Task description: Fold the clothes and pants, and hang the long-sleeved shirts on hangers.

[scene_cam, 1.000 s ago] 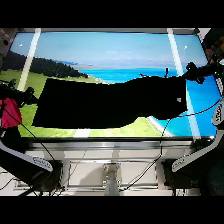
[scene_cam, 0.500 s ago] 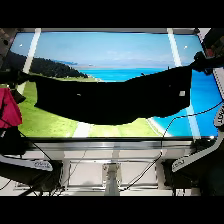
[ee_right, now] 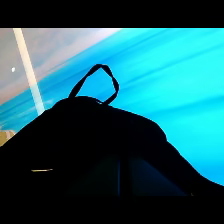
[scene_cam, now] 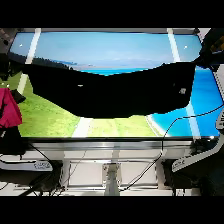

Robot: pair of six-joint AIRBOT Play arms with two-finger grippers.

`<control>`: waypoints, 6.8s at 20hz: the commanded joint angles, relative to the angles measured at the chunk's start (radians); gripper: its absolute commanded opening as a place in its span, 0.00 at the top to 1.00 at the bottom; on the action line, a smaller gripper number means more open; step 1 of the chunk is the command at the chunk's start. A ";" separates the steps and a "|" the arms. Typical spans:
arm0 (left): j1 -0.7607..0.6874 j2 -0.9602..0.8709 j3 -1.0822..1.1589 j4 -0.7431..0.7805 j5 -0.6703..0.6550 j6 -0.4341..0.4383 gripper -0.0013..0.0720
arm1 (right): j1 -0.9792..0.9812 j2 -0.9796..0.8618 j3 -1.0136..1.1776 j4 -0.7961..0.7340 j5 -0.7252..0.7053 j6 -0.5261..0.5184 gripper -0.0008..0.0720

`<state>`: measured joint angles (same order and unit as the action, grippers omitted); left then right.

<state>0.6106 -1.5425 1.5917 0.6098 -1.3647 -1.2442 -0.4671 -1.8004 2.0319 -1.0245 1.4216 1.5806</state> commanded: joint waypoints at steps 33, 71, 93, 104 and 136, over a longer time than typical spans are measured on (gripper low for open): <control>-0.148 -0.345 -0.082 0.199 0.434 -0.078 0.40 | 0.000 -0.044 -0.008 -0.098 -0.053 -0.004 0.97; -0.100 -0.361 -0.082 0.227 0.398 -0.087 0.40 | 0.000 -0.044 -0.008 -0.095 -0.079 -0.004 0.97; -0.097 0.072 -0.082 0.130 0.253 0.047 0.98 | -0.002 0.044 -0.005 -0.075 -0.076 0.033 0.97; -0.090 0.220 -0.082 0.260 0.331 -0.034 0.98 | -0.012 0.193 -0.005 -0.201 -0.039 0.116 0.97; -0.443 -0.364 0.106 -0.254 1.246 0.187 0.77 | -0.014 -0.169 -0.006 -0.053 -0.558 0.455 0.37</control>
<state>0.1604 -1.9163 1.6619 0.3401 -0.0765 -1.1393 -0.4549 -1.9629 2.0102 -1.0851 0.7025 2.1979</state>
